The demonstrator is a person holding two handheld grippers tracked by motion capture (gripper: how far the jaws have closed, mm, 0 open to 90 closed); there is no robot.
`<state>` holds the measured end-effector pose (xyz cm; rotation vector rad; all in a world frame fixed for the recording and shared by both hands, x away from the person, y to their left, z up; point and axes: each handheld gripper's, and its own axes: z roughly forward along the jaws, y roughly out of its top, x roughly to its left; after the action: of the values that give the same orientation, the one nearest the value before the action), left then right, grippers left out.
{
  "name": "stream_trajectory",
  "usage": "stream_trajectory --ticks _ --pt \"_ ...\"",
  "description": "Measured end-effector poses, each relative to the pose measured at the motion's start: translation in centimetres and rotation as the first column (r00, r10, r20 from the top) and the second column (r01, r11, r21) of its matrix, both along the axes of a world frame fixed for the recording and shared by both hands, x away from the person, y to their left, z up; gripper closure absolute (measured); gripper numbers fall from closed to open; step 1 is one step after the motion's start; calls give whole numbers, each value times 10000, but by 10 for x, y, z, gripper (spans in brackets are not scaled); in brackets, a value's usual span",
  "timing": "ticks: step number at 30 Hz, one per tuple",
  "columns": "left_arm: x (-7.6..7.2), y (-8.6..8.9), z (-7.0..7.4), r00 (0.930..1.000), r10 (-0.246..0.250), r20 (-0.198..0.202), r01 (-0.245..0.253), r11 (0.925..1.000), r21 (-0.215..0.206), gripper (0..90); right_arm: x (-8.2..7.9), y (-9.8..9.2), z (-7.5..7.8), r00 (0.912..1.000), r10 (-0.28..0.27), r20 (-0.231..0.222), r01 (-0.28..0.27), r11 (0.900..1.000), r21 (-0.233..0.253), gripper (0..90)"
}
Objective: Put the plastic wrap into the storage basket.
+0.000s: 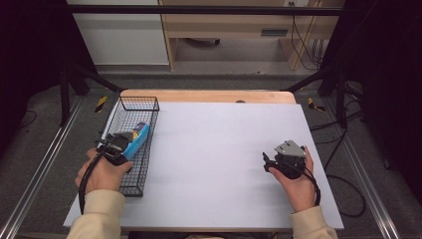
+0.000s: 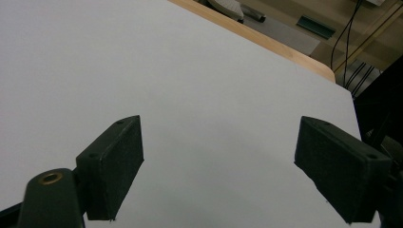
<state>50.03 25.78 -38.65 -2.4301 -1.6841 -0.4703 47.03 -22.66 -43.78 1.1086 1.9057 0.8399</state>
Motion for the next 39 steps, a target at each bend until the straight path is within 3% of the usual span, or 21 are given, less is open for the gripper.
stream_trajectory --ticks 3,5,8,10,14,15,16,17,18,20,21,25,27,30,31,32,34,39 --pt "0 -1 -1 10000 -37 39 37 10000 77 309 0 0 0 10000 18 -11 -18 10000 -14 167" --pt "-1 -1 1 9992 -75 390 75 10000 11 279 0 0 0 10000 29 -13 -29 10000 -20 167" --pt "-3 -2 5 9980 -245 579 256 9995 -187 240 0 0 1 10000 22 45 -22 10000 -1 165" --pt "-6 -4 9 9951 -311 940 315 9995 -26 173 -1 0 1 10000 -4 51 4 10000 0 163" --pt "-13 -9 23 9785 -598 1976 615 9981 -24 121 -1 -1 1 10000 -38 63 38 10000 16 159" --pt "-17 -14 31 9650 -823 2489 876 9961 -105 73 -1 -2 1 10000 -68 72 69 10000 -5 154" --pt "-17 -14 31 9650 -823 2489 876 9961 -105 55 -1 -2 1 10000 -68 72 69 10000 -5 154" --pt "-20 -19 38 9498 -1068 2941 1176 9929 -191 55 -1 -2 1 10000 -70 68 70 10000 -16 152" --pt "-21 -22 42 9392 -1158 3232 1292 9914 -204 55 -2 -2 1 9999 -91 95 91 10000 -3 151" --pt "-26 -33 53 9035 -1575 3986 1853 9822 -319 48 -3 -3 1 9998 -122 143 122 9999 -5 146" --pt "-27 -36 55 8904 -1769 4195 2119 9765 -381 43 -3 -3 1 9997 -169 172 169 9999 28 141" --pt "-29 -58 65 8221 -2444 5142 3293 9409 -793 40 -5 -7 1 9992 -304 258 302 9995 108 107" --pt "-29 -69 67 7841 -2723 5578 3922 9138 -1052 51 -5 -8 1 9987 -391 314 388 9992 92 88" --pt "-25 -85 66 7515 -3140 5802 4611 8790 -1214 51 -6 -12 2 9973 -594 435 585 9981 207 70" --pt "-22 -94 64 7364 -3409 5844 4993 8567 -1295 50 -8 -15 3 9961 -727 506 710 9969 339 64" --pt "-22 -94 64 7364 -3409 5844 4993 8567 -1295 50 -8 -15 3 9961 -727 506 710 9969 339 64" --pt "-18 -104 61 7135 -3674 5967 5451 8261 -1431 51 -11 -18 2 9953 -838 482 816 9955 473 57" --pt "-14 -123 56 6599 -4098 6297 6259 7635 -1592 51 -16 -21 -1 9944 -946 477 923 9945 491 51"
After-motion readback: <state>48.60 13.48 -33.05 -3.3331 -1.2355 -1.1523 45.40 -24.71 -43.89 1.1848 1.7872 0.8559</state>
